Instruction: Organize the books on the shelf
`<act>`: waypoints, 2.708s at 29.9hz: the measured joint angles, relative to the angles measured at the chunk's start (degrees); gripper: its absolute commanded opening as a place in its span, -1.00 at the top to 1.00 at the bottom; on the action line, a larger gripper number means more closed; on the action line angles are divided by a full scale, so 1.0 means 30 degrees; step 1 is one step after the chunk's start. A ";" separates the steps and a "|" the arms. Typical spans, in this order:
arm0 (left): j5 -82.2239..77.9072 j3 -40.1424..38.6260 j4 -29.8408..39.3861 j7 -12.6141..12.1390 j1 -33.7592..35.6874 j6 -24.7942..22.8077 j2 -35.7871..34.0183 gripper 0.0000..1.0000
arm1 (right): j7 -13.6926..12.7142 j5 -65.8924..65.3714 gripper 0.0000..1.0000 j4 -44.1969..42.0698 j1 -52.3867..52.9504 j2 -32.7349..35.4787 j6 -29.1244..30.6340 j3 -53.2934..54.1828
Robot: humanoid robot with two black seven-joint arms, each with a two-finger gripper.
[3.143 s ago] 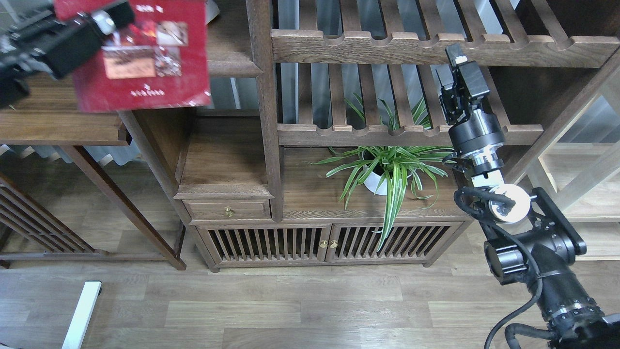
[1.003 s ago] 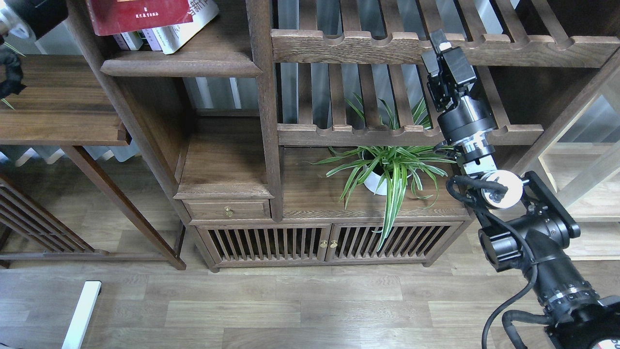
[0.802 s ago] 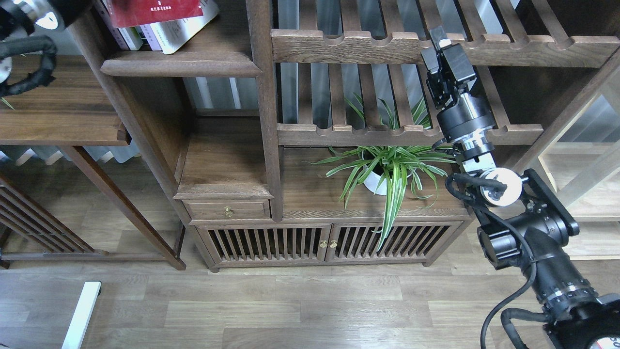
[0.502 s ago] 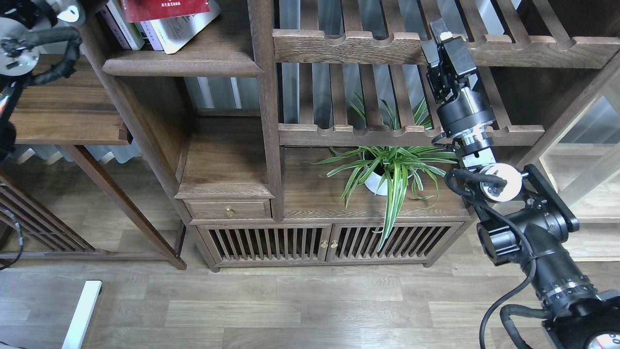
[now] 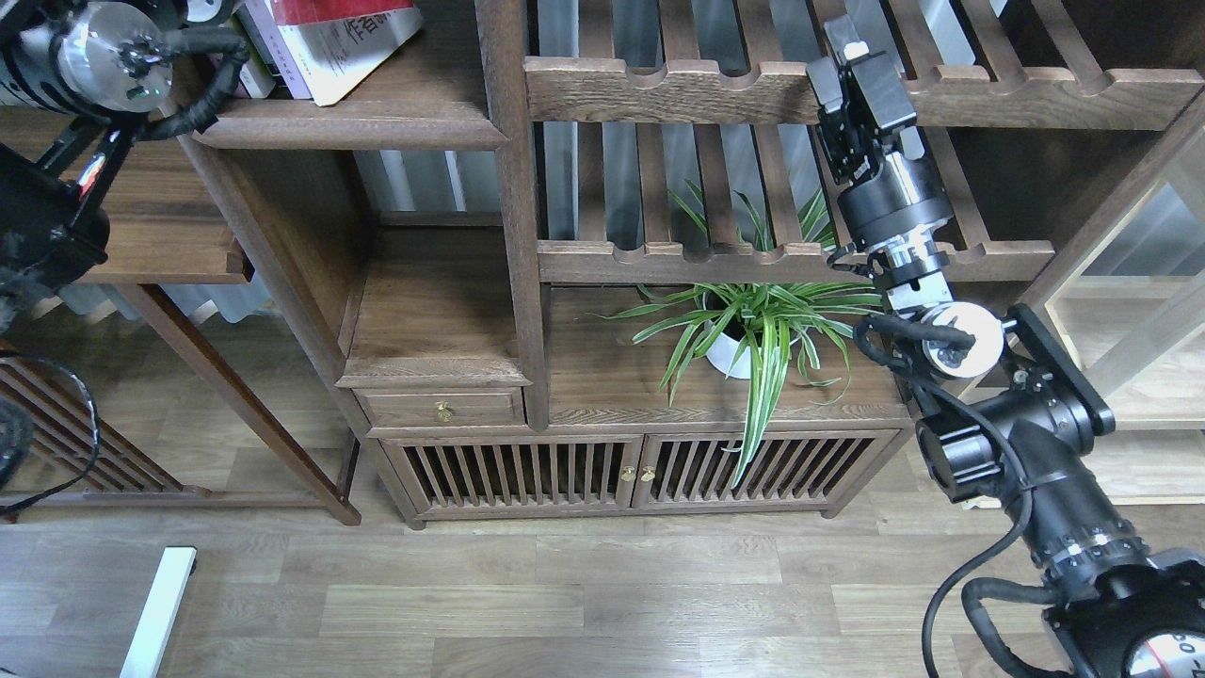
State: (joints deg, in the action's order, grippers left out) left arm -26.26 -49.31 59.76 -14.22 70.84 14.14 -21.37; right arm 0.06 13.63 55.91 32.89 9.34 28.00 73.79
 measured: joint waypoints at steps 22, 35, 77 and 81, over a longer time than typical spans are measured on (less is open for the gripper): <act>-0.0095 0.2965 -0.5348 0.6501 0.1337 0.0093 0.3270 0.61 | -0.0021 0.0010 -0.48 0.0235 0.0203 0.0316 0.0000 0.0300; 0.0160 0.4186 -0.7559 0.9956 0.0754 0.0058 0.4627 0.58 | 0.0024 0.0029 -0.47 0.0331 -0.0198 0.0320 0.0000 0.0527; 0.0804 0.4938 -1.1535 1.2190 0.0321 -0.1051 0.7088 0.47 | 0.0008 0.0041 -0.46 0.0691 -0.0987 0.0611 0.0000 0.0829; 0.0816 0.4914 -1.1530 1.2344 0.0356 -0.1043 0.7020 0.42 | -0.0007 0.0049 -0.46 0.0691 -0.1000 0.0611 0.0000 0.0798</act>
State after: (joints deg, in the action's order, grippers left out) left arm -23.81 -34.56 25.17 22.81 71.91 11.01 -0.31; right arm 0.04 13.78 57.98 29.88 11.17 28.00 76.19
